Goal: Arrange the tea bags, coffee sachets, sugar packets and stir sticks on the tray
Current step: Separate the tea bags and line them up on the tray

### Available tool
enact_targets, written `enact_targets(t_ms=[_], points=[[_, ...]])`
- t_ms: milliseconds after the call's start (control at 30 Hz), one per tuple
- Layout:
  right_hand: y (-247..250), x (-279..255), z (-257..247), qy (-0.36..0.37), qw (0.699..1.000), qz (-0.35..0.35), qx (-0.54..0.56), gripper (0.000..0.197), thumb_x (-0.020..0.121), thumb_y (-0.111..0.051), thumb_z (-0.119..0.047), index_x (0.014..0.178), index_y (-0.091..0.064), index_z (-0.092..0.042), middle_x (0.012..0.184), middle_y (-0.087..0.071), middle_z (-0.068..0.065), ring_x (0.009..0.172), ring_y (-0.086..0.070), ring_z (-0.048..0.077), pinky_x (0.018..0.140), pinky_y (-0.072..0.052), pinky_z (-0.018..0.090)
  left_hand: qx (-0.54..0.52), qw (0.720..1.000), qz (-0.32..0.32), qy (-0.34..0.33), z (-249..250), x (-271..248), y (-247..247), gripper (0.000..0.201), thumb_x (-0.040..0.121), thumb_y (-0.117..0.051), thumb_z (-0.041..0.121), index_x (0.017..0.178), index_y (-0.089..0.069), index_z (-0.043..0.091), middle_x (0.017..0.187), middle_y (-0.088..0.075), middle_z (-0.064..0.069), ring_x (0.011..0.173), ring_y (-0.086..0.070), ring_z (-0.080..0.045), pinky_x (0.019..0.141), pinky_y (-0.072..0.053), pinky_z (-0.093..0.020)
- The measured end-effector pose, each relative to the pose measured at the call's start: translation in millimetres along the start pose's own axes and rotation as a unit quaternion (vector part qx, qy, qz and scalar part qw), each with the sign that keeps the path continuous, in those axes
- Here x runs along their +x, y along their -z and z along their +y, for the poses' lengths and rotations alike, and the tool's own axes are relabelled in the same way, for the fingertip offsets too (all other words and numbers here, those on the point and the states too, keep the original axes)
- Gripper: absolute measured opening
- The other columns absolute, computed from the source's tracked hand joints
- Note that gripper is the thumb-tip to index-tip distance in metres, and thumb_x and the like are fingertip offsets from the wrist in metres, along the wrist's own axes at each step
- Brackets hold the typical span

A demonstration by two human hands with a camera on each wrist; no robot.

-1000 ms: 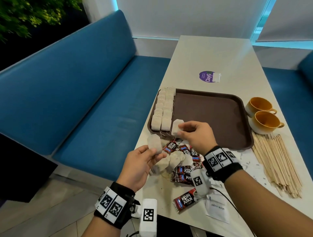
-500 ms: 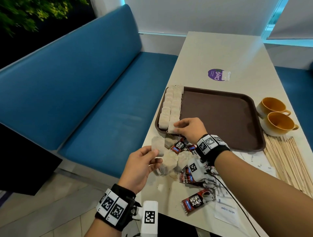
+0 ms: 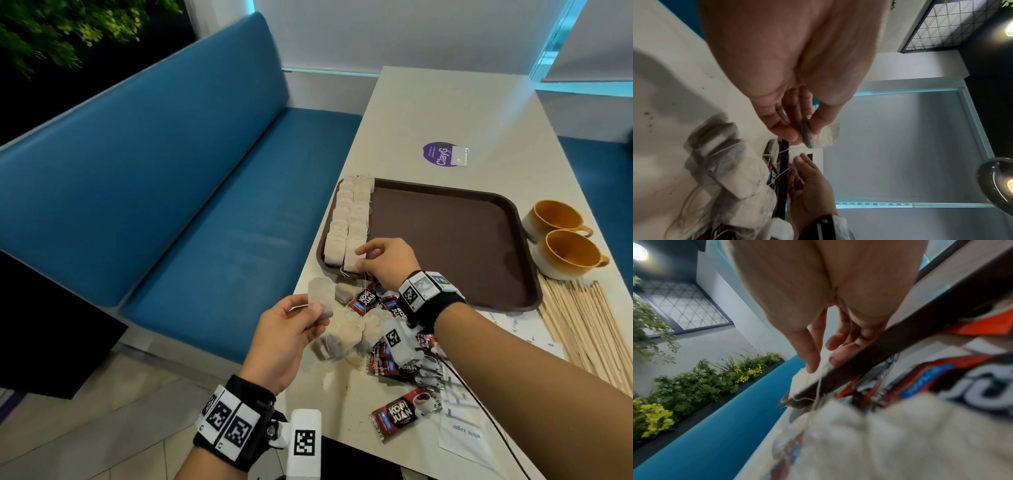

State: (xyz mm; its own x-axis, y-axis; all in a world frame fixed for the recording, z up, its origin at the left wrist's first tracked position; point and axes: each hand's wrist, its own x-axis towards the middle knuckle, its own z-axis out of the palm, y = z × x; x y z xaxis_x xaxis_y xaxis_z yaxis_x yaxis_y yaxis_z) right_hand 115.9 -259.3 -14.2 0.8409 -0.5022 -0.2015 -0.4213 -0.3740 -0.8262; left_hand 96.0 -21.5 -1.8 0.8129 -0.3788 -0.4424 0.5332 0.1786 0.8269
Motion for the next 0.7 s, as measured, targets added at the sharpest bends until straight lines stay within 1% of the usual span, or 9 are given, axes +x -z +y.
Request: enact_targets(t_ms=[100, 200, 267, 333, 433, 500, 567, 633, 700], points=[[6, -6, -3, 0.022, 0.998, 0.033, 0.047, 0.007, 0.086, -0.078, -0.019, 0.088, -0.077, -0.026, 0.075, -0.068, -0.002, 0.064, -0.062, 0.014, 0.066, -0.058, 0.033, 0.008, 1.0, 0.002, -0.023, 5, 7, 1, 0.015, 0.094, -0.064, -0.002, 0.108, -0.063, -0.006, 0.089, -0.075, -0.015, 0.081, -0.067, -0.022, 0.08, -0.057, -0.031], [11, -18, -15, 0.056, 0.991, -0.012, 0.117, 0.006, 0.086, -0.076, -0.018, 0.091, -0.078, -0.022, 0.071, -0.063, -0.004, 0.063, -0.058, 0.015, 0.067, -0.054, 0.035, 0.031, 0.999, -0.003, -0.044, 16, 21, -4, 0.011, 0.094, -0.065, -0.003, 0.104, -0.064, -0.005, 0.092, -0.074, -0.017, 0.082, -0.069, -0.023, 0.084, -0.056, -0.034], [14, -25, -26, 0.081, 0.986, -0.065, 0.127, 0.01, 0.087, -0.077, -0.015, 0.097, -0.077, -0.018, 0.076, -0.066, -0.003, 0.067, -0.062, 0.014, 0.069, -0.055, 0.032, 0.047, 0.997, -0.011, -0.052, 27, 34, -9, 0.007, 0.093, -0.066, -0.003, 0.1, -0.065, -0.002, 0.094, -0.073, -0.019, 0.081, -0.07, -0.024, 0.082, -0.056, -0.034], [14, -27, -36, 0.096, 0.982, -0.099, 0.13, 0.015, 0.088, -0.078, -0.014, 0.102, -0.076, -0.016, 0.08, -0.07, -0.002, 0.069, -0.066, 0.011, 0.067, -0.057, 0.029, 0.067, 0.996, -0.024, -0.061, 40, 47, -16, 0.005, 0.092, -0.067, -0.004, 0.095, -0.065, 0.0, 0.093, -0.071, -0.019, 0.079, -0.07, -0.025, 0.079, -0.057, -0.032], [13, -21, -41, 0.094, 0.98, -0.105, 0.14, 0.019, 0.088, -0.078, -0.014, 0.107, -0.074, -0.012, 0.081, -0.074, 0.0, 0.066, -0.068, 0.009, 0.061, -0.055, 0.025, 0.137, 0.986, -0.048, -0.084, 51, 64, -24, 0.005, 0.091, -0.069, -0.002, 0.094, -0.067, 0.001, 0.092, -0.07, -0.017, 0.078, -0.071, -0.025, 0.076, -0.057, -0.03], [12, -15, -40, 0.087, 0.983, -0.106, 0.123, 0.017, 0.088, -0.079, -0.015, 0.103, -0.075, -0.008, 0.077, -0.074, 0.001, 0.063, -0.066, 0.009, 0.058, -0.054, 0.023, 0.201, 0.973, -0.056, -0.101, 53, 73, -27, 0.007, 0.089, -0.073, 0.002, 0.095, -0.069, 0.003, 0.09, -0.071, -0.013, 0.078, -0.069, -0.022, 0.072, -0.056, -0.028], [10, -10, -37, 0.083, 0.985, -0.112, 0.099, 0.012, 0.088, -0.079, -0.017, 0.093, -0.076, -0.006, 0.071, -0.072, 0.003, 0.058, -0.063, 0.008, 0.057, -0.052, 0.021, 0.248, 0.961, -0.052, -0.114, 53, 79, -29, 0.011, 0.087, -0.078, 0.006, 0.095, -0.07, 0.007, 0.087, -0.071, -0.009, 0.077, -0.067, -0.017, 0.07, -0.055, -0.027], [6, -4, -33, 0.076, 0.99, -0.093, 0.078, 0.013, 0.088, -0.08, -0.019, 0.087, -0.077, -0.006, 0.066, -0.072, 0.002, 0.056, -0.062, 0.008, 0.058, -0.053, 0.022, 0.28, 0.951, -0.026, -0.125, 51, 85, -29, 0.015, 0.086, -0.08, 0.01, 0.095, -0.069, 0.012, 0.086, -0.071, -0.006, 0.073, -0.065, -0.014, 0.066, -0.055, -0.027], [1, 3, -26, 0.057, 0.995, -0.055, 0.055, 0.011, 0.087, -0.08, -0.02, 0.086, -0.077, -0.009, 0.066, -0.072, -0.002, 0.056, -0.064, 0.007, 0.06, -0.055, 0.024, 0.32, 0.936, 0.01, -0.144, 48, 90, -26, 0.013, 0.086, -0.08, 0.014, 0.093, -0.068, 0.017, 0.086, -0.069, -0.002, 0.072, -0.063, -0.014, 0.065, -0.053, -0.029]])
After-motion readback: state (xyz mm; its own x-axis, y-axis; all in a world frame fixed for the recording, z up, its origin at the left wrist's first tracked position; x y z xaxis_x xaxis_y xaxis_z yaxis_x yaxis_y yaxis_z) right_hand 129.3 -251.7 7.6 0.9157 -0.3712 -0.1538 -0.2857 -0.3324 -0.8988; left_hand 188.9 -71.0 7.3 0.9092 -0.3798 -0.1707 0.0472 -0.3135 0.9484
